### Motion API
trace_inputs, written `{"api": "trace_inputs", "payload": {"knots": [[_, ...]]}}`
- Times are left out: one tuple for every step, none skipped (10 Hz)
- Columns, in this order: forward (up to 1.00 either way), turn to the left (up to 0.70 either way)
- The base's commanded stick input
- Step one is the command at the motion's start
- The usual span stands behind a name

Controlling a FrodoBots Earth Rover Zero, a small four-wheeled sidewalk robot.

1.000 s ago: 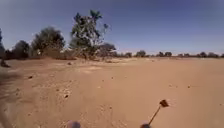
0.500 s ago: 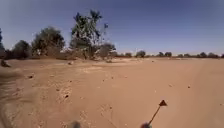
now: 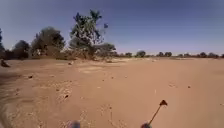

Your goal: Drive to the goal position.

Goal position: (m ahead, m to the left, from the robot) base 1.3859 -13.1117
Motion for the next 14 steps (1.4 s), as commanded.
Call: {"api": "trace_inputs", "payload": {"knots": [[-1.0,0.0],[-1.0,0.0],[-1.0,0.0],[-1.0,0.0],[-1.0,0.0],[-1.0,0.0],[-1.0,0.0],[-1.0,0.0],[-1.0,0.0],[-1.0,0.0],[-1.0,0.0],[-1.0,0.0],[-1.0,0.0],[-1.0,0.0]]}}
